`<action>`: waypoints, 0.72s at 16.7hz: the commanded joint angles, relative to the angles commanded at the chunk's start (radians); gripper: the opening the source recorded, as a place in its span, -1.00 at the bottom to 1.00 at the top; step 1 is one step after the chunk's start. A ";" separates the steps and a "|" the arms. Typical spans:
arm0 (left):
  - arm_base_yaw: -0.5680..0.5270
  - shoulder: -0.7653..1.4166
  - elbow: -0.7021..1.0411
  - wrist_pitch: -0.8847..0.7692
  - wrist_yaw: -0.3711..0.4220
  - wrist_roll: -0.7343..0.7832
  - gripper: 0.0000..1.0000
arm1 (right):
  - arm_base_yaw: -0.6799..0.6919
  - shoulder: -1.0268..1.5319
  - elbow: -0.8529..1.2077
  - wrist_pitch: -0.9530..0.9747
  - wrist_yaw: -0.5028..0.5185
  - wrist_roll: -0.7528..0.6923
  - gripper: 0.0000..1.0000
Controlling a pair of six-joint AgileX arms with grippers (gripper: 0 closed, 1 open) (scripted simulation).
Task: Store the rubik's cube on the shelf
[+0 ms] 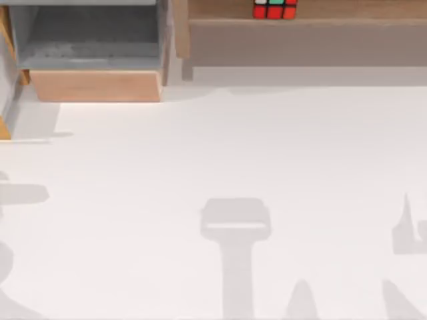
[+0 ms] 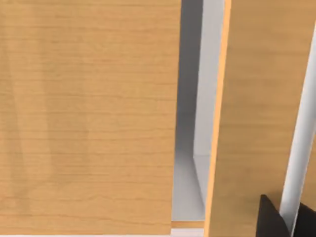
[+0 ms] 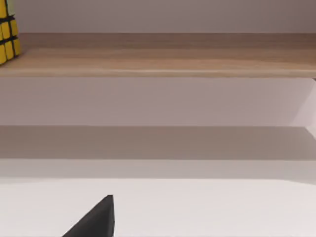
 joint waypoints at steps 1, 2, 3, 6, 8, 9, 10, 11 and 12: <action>-0.004 0.009 0.014 -0.007 -0.006 0.002 -1.00 | 0.000 0.000 0.000 0.000 0.000 0.000 1.00; -0.012 0.022 0.038 -0.020 -0.016 0.002 -1.00 | 0.000 0.000 0.000 0.000 0.000 0.000 1.00; -0.024 0.037 0.073 -0.038 -0.028 0.001 -1.00 | 0.000 0.000 0.000 0.000 0.000 0.000 1.00; -0.067 0.087 0.199 -0.100 -0.066 -0.001 -1.00 | 0.000 0.000 0.000 0.000 0.000 0.000 1.00; -0.087 0.105 0.240 -0.129 -0.084 -0.004 -1.00 | 0.000 0.000 0.000 0.000 0.000 0.000 1.00; -0.089 0.107 0.245 -0.133 -0.087 -0.005 -1.00 | 0.000 0.000 0.000 0.000 0.000 0.000 1.00; -0.089 0.107 0.245 -0.133 -0.087 -0.005 -1.00 | 0.000 0.000 0.000 0.000 0.000 0.000 1.00; -0.089 0.107 0.245 -0.133 -0.087 -0.005 -1.00 | 0.000 0.000 0.000 0.000 0.000 0.000 1.00; -0.082 0.105 0.240 -0.134 -0.085 -0.006 -1.00 | 0.000 0.000 0.000 0.000 0.000 0.000 1.00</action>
